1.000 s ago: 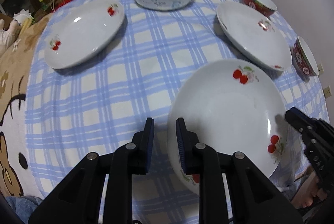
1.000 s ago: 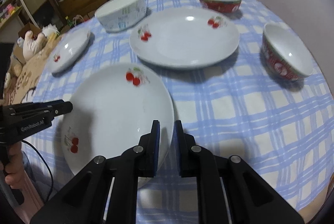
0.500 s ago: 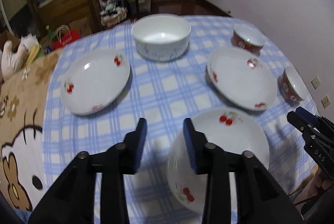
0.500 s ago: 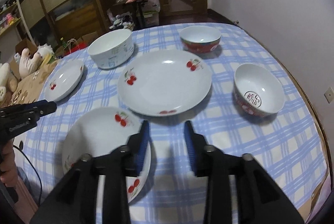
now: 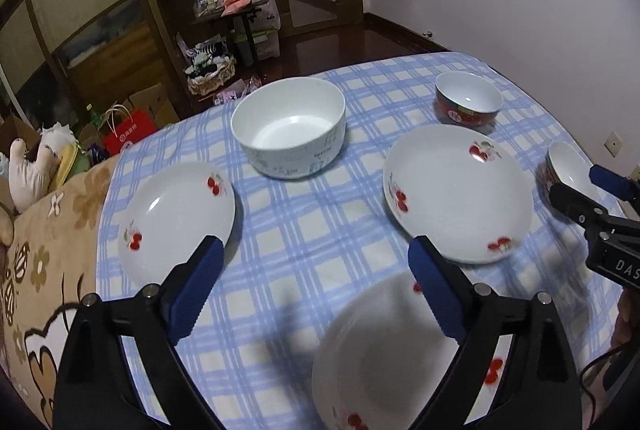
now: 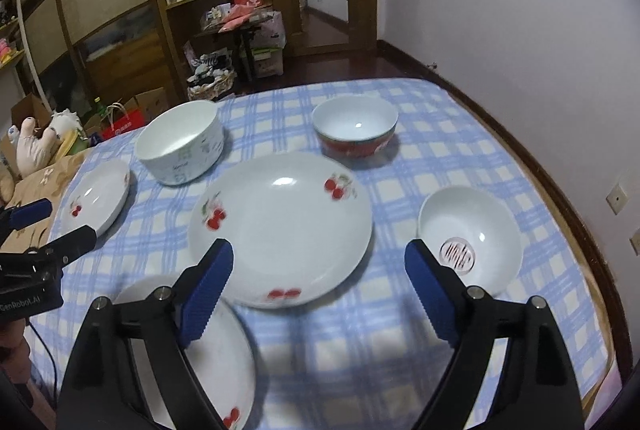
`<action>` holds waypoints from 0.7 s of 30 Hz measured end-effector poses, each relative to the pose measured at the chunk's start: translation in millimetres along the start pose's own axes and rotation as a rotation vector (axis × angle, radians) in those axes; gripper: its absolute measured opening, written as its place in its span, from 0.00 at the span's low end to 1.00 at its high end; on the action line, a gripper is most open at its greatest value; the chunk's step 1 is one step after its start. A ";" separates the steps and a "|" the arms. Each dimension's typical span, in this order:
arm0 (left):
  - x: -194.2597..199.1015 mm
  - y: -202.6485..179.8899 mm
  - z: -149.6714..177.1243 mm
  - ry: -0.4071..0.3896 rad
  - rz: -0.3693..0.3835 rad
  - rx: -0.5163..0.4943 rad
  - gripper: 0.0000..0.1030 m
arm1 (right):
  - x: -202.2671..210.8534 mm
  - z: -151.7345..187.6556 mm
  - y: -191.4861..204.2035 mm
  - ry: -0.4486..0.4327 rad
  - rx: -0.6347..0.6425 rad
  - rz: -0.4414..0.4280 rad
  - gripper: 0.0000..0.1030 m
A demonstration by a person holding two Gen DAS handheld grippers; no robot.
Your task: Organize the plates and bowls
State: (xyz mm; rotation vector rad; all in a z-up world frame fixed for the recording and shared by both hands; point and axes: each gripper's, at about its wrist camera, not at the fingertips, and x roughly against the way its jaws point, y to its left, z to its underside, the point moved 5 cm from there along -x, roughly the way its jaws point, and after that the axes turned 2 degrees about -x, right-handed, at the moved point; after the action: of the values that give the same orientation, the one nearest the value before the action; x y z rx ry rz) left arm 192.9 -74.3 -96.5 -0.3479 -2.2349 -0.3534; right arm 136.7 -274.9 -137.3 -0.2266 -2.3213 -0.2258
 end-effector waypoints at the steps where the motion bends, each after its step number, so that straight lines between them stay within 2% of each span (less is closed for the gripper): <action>1: -4.9 -1.5 -3.8 0.004 -0.002 -0.004 0.90 | -2.7 -2.8 -1.6 -0.001 -0.001 0.004 0.89; 6: -36.5 -8.4 -17.1 0.066 0.006 -0.018 0.90 | -20.4 -18.7 -7.6 -0.006 0.009 0.019 0.90; 10: -62.8 -16.5 -25.5 0.107 0.016 -0.019 0.90 | -37.9 -23.0 -13.5 -0.007 0.014 0.065 0.90; 21: -115.2 -38.7 -27.7 0.207 0.046 -0.035 0.90 | -87.1 -25.3 -22.9 0.049 -0.005 0.023 0.90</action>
State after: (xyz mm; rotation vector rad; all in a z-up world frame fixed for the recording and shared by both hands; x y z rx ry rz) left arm 269.5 -135.1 -173.8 -0.3638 -2.0175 -0.3871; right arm 208.4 -311.1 -185.4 -0.2473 -2.2683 -0.2228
